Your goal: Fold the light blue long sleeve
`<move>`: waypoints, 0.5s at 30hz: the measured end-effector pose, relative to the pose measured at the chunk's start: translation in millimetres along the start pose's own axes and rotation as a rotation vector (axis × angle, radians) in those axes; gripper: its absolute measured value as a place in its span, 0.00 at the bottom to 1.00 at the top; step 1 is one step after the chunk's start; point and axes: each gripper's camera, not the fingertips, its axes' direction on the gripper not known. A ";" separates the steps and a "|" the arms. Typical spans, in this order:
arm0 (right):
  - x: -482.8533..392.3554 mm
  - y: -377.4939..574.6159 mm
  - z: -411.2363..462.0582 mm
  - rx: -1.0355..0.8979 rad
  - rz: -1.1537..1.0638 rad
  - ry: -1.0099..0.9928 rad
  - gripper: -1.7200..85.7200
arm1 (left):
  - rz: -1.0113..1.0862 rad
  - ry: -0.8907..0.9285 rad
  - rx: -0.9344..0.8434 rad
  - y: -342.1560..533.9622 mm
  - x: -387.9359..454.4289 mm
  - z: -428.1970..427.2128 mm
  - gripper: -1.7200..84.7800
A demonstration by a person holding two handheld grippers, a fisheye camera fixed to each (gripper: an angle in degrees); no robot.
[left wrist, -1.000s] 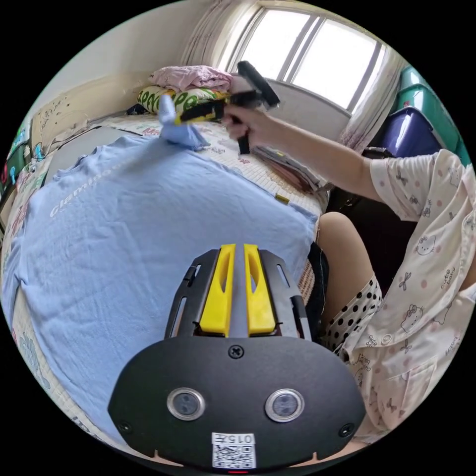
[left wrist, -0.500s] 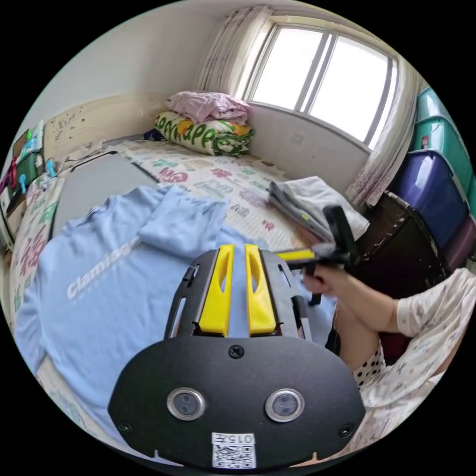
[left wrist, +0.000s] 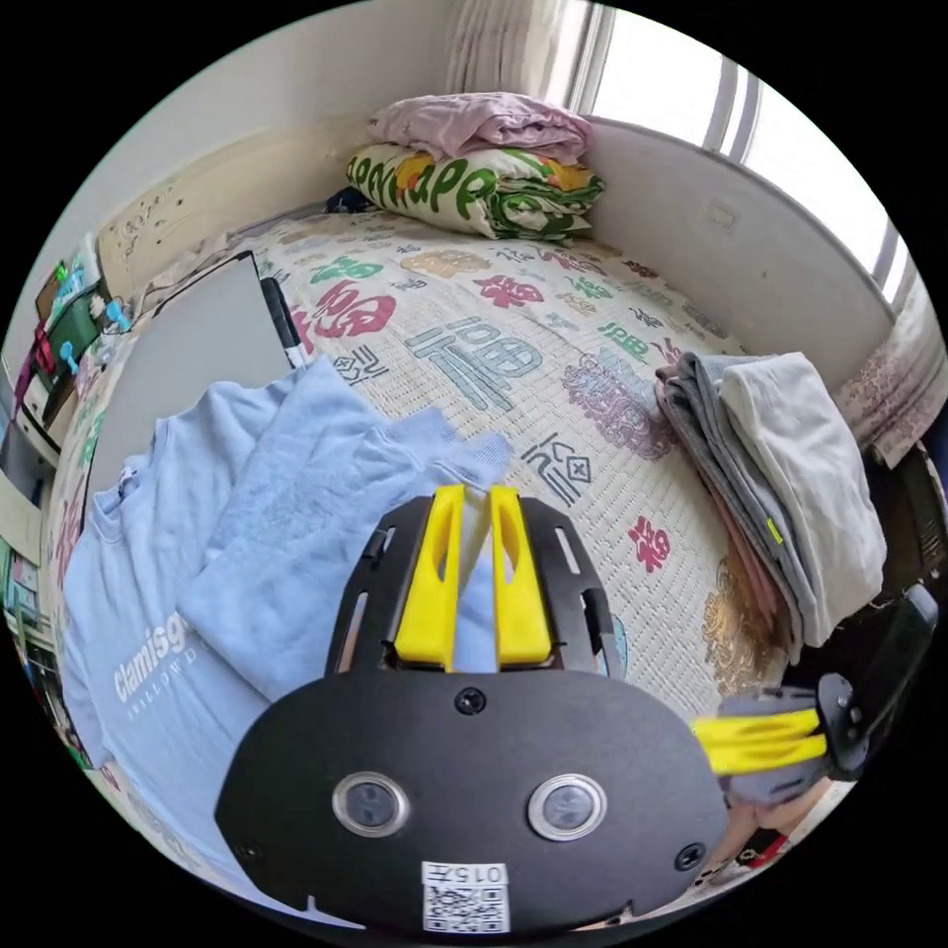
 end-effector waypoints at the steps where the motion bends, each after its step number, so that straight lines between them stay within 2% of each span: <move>1: 21.3 -2.7 -10.6 0.045 0.035 -0.016 0.06 | 0.001 0.012 0.023 8.9 -1.4 -11.4 0.06; 4: 87.4 -6.4 -16.5 0.096 0.144 -0.066 0.10 | -0.020 0.096 0.123 41.4 -7.7 -48.2 0.04; 6: 128.0 -6.7 -7.2 0.096 0.215 -0.144 0.13 | -0.037 0.204 0.229 90.1 -11.4 -85.7 0.04; 9: 192.0 0.8 39.4 0.033 0.312 -0.322 0.15 | -0.050 0.256 0.321 149.3 -3.2 -114.0 0.04; 12: 240.6 28.3 93.2 0.001 0.375 -0.383 0.15 | -0.050 0.291 0.330 184.0 10.7 -120.8 0.04; 15: 275.1 66.3 140.6 -0.008 0.402 -0.341 0.09 | -0.034 0.278 0.264 195.7 24.2 -115.6 0.06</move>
